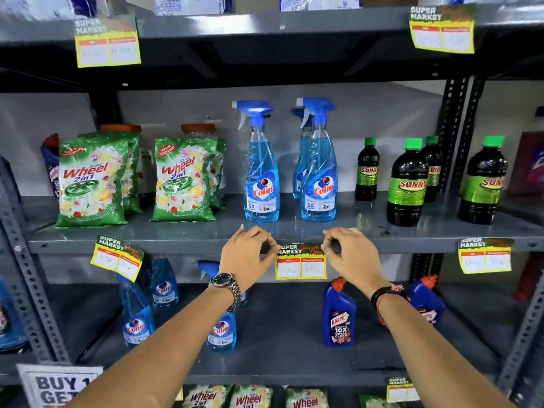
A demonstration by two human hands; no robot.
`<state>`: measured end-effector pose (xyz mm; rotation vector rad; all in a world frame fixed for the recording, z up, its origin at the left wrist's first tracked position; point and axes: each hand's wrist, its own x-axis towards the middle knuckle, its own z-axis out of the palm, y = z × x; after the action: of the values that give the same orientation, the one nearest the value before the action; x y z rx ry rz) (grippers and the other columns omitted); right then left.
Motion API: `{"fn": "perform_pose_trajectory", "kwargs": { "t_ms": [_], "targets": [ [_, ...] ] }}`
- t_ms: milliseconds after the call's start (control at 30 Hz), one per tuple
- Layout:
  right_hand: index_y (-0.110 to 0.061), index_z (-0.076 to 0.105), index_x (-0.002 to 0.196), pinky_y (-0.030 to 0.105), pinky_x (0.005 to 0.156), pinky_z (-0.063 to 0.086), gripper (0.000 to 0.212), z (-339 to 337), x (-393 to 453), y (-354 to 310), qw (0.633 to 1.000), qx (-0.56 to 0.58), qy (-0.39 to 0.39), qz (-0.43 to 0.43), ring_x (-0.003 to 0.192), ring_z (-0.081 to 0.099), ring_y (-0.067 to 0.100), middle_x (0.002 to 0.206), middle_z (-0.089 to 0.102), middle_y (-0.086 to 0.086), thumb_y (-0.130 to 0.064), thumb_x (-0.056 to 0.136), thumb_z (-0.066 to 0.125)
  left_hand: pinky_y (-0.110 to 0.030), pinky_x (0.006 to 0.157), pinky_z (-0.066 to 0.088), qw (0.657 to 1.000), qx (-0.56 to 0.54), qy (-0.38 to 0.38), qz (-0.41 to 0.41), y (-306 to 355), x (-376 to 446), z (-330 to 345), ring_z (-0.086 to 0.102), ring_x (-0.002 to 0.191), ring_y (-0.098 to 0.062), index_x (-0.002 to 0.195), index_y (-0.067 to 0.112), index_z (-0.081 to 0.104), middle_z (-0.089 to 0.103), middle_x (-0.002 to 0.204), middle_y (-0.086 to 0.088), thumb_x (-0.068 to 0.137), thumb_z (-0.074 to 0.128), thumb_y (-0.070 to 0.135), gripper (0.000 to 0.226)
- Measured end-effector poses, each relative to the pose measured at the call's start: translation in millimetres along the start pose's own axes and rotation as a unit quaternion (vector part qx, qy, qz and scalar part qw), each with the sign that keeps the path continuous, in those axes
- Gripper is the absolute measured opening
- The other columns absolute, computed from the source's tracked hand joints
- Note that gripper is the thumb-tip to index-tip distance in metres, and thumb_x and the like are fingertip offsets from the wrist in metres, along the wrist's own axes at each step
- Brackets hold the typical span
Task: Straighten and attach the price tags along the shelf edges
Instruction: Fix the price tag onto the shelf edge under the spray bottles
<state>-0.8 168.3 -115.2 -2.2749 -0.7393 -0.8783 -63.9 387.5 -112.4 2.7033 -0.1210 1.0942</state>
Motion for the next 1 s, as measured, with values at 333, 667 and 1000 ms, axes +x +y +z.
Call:
{"fn": "perform_pose_trajectory", "kwargs": {
  "t_ms": [333, 667, 1000],
  "targets": [
    [-0.02, 0.054, 0.073, 0.023, 0.047, 0.032, 0.007, 5.4, 6.5, -6.6, 0.996, -0.088, 0.019, -0.01, 0.077, 0.055, 0.018, 0.075, 0.063, -0.005, -0.019, 0.077, 0.059, -0.036, 0.103, 0.041, 0.999, 0.019, 0.026, -0.031, 3.5, 9.9, 3.5, 0.062, 0.069, -0.015, 0.077, 0.026, 0.062, 0.065, 0.081, 0.01, 0.082, 0.061, 0.037, 0.012],
    [-0.015, 0.051, 0.101, 0.033, 0.055, 0.043, 0.057, 18.6, 9.1, -20.1, 0.991, -0.118, 0.052, 0.037, 0.082, 0.061, 0.028, 0.082, 0.067, 0.007, -0.063, 0.072, 0.061, -0.029, 0.062, 0.042, 0.989, -0.006, 0.085, -0.118, 21.7, 7.7, 6.7, 0.057, 0.065, -0.018, 0.07, 0.023, 0.048, 0.059, 0.069, 0.007, 0.067, 0.066, 0.06, 0.041],
    [-0.02, 0.053, 0.108, 0.032, 0.056, 0.041, 0.04, 14.6, 7.5, -13.9, 0.995, -0.068, 0.034, 0.061, 0.08, 0.063, 0.03, 0.079, 0.07, 0.006, -0.042, 0.079, 0.068, -0.033, 0.078, 0.049, 0.99, -0.029, 0.093, -0.098, 12.6, -1.6, 20.0, 0.059, 0.073, -0.018, 0.072, 0.025, 0.042, 0.06, 0.075, 0.006, 0.078, 0.068, 0.035, 0.029]
  ]
}}
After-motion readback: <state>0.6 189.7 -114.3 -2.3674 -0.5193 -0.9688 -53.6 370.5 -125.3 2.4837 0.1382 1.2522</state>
